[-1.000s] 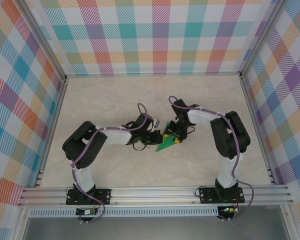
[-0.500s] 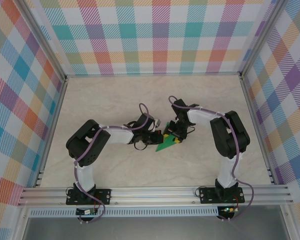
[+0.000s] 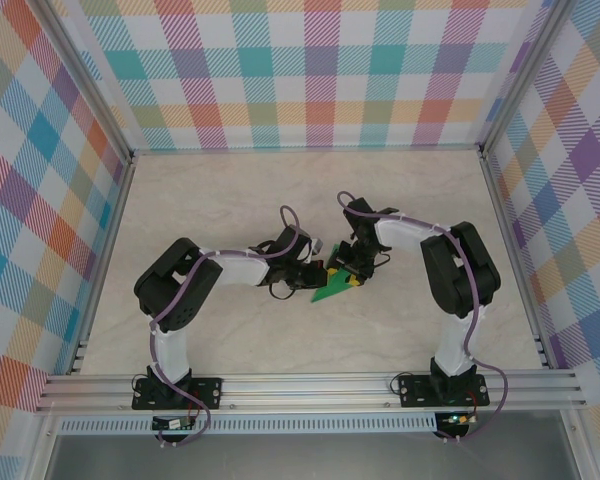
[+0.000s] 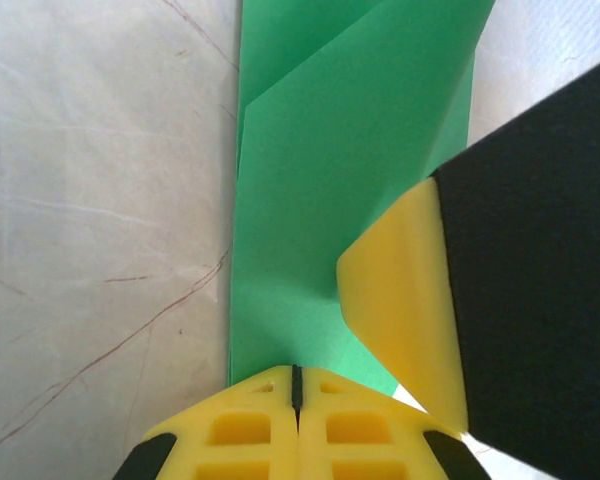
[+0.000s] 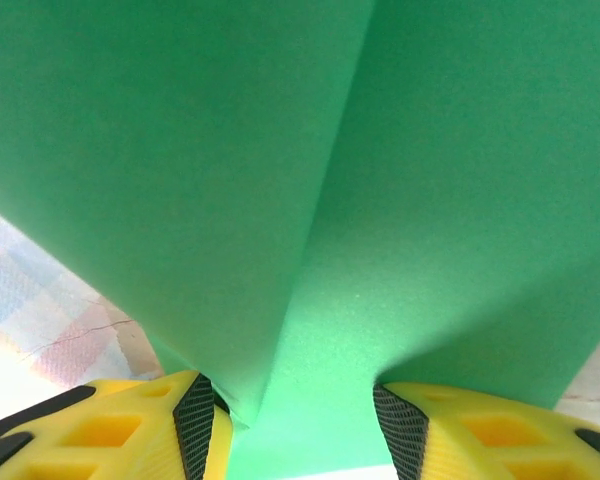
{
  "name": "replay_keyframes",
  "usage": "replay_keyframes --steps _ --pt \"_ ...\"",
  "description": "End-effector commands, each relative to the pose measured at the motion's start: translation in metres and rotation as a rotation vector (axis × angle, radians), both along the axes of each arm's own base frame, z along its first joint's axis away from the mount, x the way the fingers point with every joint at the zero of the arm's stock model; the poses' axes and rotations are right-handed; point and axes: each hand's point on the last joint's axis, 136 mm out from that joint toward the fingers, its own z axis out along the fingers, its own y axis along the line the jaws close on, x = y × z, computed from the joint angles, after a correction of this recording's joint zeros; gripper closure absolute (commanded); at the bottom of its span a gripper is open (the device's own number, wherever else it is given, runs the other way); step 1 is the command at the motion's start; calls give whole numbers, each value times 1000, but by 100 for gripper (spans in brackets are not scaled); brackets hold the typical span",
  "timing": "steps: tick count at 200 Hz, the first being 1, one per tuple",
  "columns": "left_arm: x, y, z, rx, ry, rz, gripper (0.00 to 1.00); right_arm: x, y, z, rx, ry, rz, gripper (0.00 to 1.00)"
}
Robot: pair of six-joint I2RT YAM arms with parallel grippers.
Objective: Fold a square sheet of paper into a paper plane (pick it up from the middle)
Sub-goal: Fourth fold the wing at the center of the table.
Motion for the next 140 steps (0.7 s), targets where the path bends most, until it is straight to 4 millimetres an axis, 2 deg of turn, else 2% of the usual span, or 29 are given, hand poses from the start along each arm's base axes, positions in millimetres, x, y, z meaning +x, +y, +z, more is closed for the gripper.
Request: replay_keyframes --steps 1,37,61,78,98,109,123,140 --pt "-23 22 -37 155 84 -14 100 -30 -31 -39 -159 80 22 48" --pt "-33 32 -47 208 111 -25 100 3 -13 37 -19 -173 26 46" --pt "-37 39 -51 236 120 -26 100 9 -1 68 94 -313 86 46" --pt "-37 40 -52 243 119 -26 100 9 8 72 164 -366 141 52" --pt "-37 40 -53 246 120 -25 100 9 16 67 222 -391 179 78" --pt "-37 40 -53 248 123 -23 100 11 21 65 248 -403 195 88" --pt "-37 41 -55 257 124 -23 100 13 23 57 251 -406 209 95" --pt "-37 42 -56 265 125 -21 100 15 25 46 246 -394 228 98"
